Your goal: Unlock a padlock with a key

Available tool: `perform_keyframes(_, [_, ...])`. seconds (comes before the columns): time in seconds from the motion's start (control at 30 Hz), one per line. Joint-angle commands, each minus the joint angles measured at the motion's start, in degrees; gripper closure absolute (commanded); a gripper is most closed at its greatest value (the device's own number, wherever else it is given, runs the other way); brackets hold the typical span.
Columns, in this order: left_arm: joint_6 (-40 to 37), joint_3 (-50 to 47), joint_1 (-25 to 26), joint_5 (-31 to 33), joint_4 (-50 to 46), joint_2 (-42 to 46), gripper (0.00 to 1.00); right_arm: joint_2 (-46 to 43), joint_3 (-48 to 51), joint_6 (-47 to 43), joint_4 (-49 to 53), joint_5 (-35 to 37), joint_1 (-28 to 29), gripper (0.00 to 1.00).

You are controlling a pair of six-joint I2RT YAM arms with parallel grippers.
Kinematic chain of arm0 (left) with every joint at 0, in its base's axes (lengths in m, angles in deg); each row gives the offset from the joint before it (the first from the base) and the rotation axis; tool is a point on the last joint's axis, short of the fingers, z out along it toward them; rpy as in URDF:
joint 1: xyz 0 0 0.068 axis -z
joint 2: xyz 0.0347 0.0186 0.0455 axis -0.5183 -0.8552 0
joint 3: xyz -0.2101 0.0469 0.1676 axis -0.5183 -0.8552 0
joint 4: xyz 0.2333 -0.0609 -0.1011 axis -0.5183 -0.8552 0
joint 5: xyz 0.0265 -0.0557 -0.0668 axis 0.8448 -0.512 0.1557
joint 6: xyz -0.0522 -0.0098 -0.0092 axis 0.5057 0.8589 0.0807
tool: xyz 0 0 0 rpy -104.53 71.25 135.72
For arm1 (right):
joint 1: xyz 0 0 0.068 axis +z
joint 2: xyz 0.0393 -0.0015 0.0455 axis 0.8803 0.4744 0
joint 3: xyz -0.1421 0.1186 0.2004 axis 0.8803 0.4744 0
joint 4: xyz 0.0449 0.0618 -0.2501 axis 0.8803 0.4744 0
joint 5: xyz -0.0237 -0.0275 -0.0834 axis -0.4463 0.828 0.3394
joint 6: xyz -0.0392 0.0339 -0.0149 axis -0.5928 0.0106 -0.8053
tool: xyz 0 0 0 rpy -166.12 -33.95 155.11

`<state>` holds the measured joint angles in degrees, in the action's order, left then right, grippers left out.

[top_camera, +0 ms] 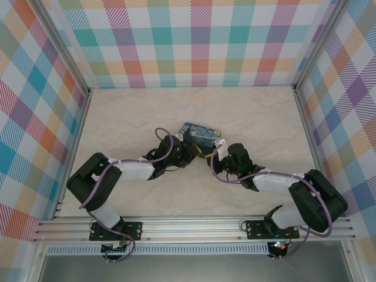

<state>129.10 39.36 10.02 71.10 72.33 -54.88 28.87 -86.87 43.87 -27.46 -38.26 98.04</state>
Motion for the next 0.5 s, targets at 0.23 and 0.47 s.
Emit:
perform_keyframes(0.23, [0.8, -0.9, 0.5, 0.5, 3.4, 1.7, 0.82, 1.3, -1.6, 1.9, -3.9, -1.7, 0.3, 1.00])
perform_keyframes(0.47, [2.2, -0.9, 0.6, 0.2, 5.3, 1.9, 0.82, 4.0, -2.3, 4.4, -6.8, -3.0, 0.6, 1.00])
